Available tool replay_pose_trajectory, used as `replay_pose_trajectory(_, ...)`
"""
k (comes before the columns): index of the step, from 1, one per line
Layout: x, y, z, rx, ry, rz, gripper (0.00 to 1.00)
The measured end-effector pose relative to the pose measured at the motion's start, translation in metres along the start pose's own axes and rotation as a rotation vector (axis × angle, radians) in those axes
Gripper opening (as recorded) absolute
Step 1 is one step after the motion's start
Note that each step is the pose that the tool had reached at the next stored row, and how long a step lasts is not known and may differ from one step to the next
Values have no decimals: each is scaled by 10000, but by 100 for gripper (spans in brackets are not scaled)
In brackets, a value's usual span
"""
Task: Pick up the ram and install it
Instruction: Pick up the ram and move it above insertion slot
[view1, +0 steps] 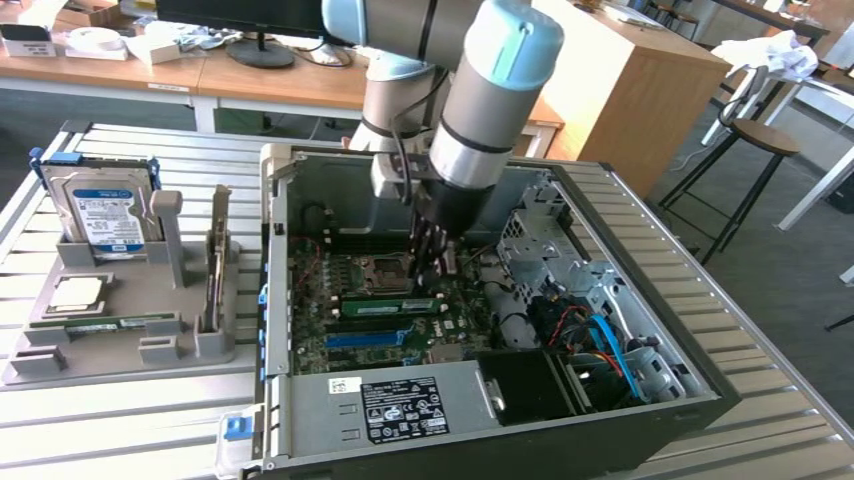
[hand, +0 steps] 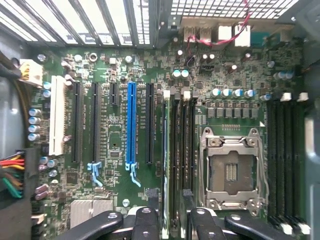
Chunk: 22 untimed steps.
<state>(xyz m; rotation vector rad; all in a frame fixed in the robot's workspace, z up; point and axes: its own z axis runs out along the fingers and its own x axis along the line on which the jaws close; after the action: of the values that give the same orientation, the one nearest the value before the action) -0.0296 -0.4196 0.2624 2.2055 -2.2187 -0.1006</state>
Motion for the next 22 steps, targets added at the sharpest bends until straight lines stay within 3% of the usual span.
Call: replay_pose_trajectory(22,-27,37,-733,0,1,0,31)
